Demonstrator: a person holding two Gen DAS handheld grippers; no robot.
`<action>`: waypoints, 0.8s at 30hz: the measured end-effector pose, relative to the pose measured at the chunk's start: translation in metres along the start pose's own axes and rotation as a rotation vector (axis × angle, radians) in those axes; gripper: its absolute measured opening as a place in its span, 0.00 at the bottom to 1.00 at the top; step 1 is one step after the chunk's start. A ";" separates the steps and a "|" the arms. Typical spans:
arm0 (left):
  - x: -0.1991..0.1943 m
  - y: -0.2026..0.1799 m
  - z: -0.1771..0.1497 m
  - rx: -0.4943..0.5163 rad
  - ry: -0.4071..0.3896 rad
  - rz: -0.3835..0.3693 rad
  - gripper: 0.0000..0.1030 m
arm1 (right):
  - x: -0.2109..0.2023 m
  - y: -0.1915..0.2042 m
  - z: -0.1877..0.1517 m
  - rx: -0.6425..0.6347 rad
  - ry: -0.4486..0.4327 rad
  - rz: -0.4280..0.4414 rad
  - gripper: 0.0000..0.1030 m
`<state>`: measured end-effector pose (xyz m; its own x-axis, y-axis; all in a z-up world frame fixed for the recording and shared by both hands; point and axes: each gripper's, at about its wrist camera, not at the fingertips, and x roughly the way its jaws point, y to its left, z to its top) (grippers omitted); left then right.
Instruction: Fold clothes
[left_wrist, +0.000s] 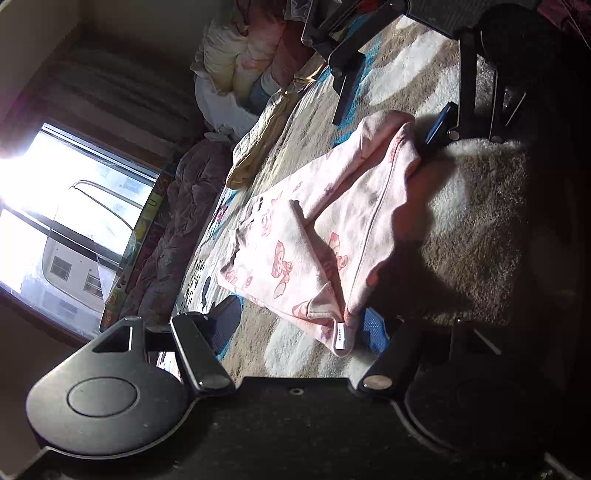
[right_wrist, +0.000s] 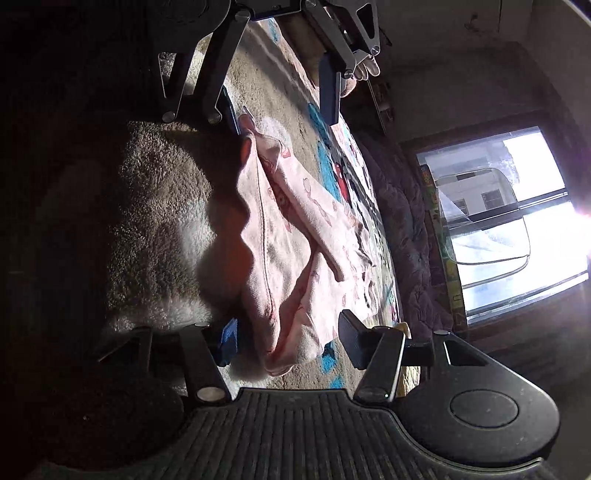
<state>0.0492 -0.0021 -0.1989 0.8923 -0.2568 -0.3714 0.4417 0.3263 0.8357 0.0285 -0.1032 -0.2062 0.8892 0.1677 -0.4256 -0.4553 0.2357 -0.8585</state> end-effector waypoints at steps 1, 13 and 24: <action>0.000 0.000 0.000 0.000 -0.001 0.000 0.68 | 0.001 -0.003 0.000 0.010 0.003 0.008 0.57; 0.002 0.001 -0.003 0.070 -0.005 0.015 0.55 | -0.002 0.013 -0.013 0.000 -0.036 -0.054 0.30; -0.005 -0.005 0.004 0.035 -0.008 -0.049 0.07 | -0.014 0.001 -0.014 0.166 -0.026 0.048 0.19</action>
<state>0.0420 -0.0064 -0.1996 0.8687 -0.2788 -0.4093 0.4815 0.2816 0.8300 0.0161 -0.1187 -0.2051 0.8658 0.2070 -0.4555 -0.5002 0.3812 -0.7775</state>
